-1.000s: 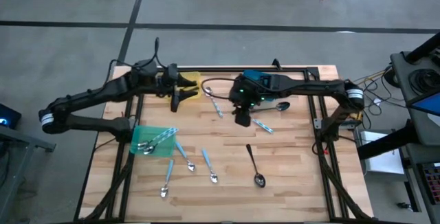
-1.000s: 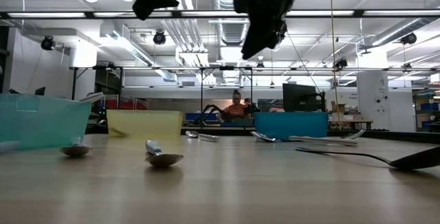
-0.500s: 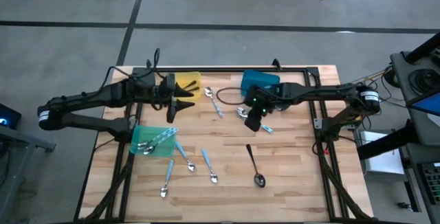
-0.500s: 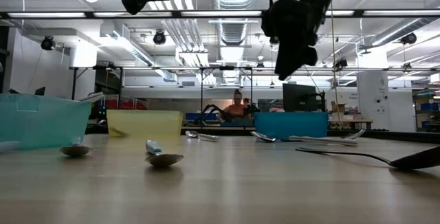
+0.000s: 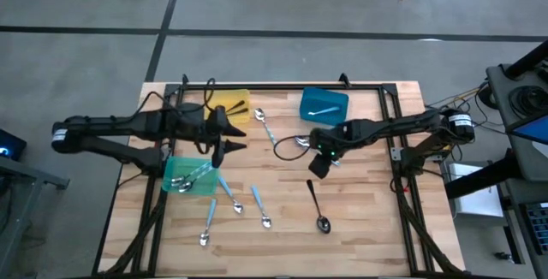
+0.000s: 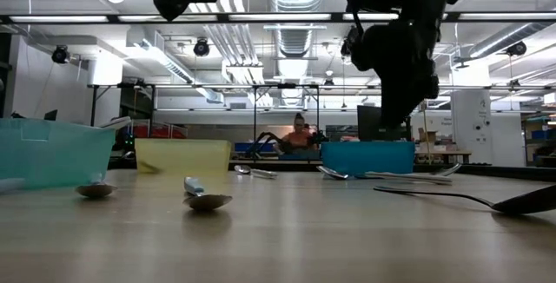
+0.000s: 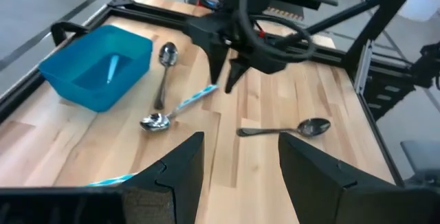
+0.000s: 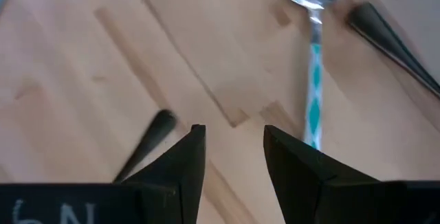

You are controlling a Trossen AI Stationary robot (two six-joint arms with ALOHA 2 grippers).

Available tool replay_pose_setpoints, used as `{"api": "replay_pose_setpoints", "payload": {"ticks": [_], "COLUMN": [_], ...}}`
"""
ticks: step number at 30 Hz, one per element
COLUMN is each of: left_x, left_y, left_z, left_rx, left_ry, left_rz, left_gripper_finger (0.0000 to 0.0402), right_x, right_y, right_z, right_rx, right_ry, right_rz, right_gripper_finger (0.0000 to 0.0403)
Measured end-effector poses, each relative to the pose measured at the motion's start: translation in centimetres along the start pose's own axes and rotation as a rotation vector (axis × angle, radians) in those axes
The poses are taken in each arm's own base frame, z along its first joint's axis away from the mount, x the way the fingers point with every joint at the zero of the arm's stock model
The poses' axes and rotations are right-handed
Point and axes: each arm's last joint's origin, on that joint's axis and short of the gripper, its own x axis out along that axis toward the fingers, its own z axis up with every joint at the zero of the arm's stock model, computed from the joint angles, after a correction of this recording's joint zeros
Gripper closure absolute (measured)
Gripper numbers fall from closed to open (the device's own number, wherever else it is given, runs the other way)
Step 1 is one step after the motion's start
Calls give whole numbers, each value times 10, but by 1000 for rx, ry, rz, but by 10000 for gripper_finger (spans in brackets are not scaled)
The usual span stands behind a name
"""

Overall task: Sort silverware by color (type)
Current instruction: Put the blue spoon into the blue bin

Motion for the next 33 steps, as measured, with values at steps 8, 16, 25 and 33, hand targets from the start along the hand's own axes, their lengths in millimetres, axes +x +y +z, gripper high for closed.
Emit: {"api": "replay_pose_setpoints", "payload": {"ticks": [8,16,25,33], "left_x": [9,17,39,75], "left_y": [-14,-18,-30,-51], "left_z": [-7,-14,-33,-58], "left_rx": [11,-12,-29,76], "left_ry": [51,115,268,393], "left_rz": [-37,-27,-36,-83], "left_gripper_finger": [235,235,235,235], "right_x": [3,3,3,4], "right_y": [-7,-7,0,18], "right_z": [-8,-6,-3,-16], "right_rx": [46,15,-3,-51], "right_ry": [39,26,-25,-5], "right_rz": [-98,-92,-47,-23], "right_gripper_finger": [266,266,266,266]}}
